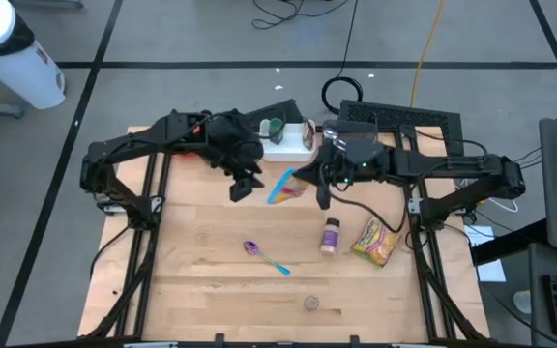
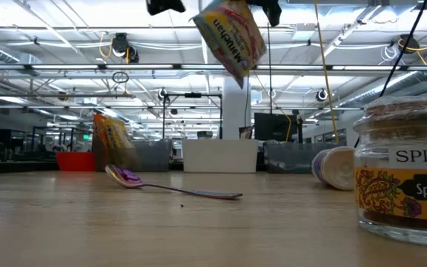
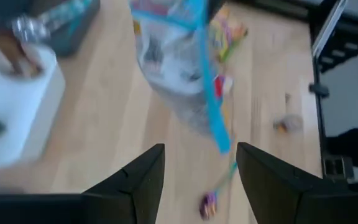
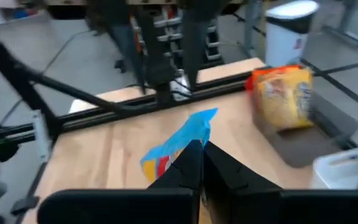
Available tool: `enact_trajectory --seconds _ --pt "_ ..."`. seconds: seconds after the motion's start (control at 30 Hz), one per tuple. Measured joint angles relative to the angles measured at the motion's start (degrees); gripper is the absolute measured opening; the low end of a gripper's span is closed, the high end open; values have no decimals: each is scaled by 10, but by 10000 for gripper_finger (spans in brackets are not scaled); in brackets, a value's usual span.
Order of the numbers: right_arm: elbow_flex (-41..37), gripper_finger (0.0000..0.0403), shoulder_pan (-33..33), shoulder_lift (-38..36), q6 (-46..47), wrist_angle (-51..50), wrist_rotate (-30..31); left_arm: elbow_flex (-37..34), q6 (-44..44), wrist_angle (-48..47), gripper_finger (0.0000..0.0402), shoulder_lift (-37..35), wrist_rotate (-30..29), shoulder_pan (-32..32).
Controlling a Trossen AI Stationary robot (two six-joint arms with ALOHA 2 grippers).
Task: Pick & Place Food Item
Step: Put the blue noodle pack into the left black bin
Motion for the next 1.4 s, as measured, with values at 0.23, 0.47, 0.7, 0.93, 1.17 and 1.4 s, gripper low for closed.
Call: enact_trajectory --seconds 0.23,0.47,0.7,0.93,1.17,1.4 --pt "0 0 -9 -7 12 16 3 -4 10 95 209 19 0 15" --pt "0 0 -9 -7 -13 13 14 -43 -37 182 209 31 30 28" --pt "0 0 -27 -12 -39 -1 12 -85 -84 280 209 36 84 28" --pt "0 0 -47 -22 -53 -6 11 -109 -97 282 209 35 73 31" --pt "0 0 -53 -24 -54 -7 -3 -123 -113 302 209 35 69 41" --pt "-13 0 -53 -24 -48 -7 -2 -123 -127 319 209 35 69 52"
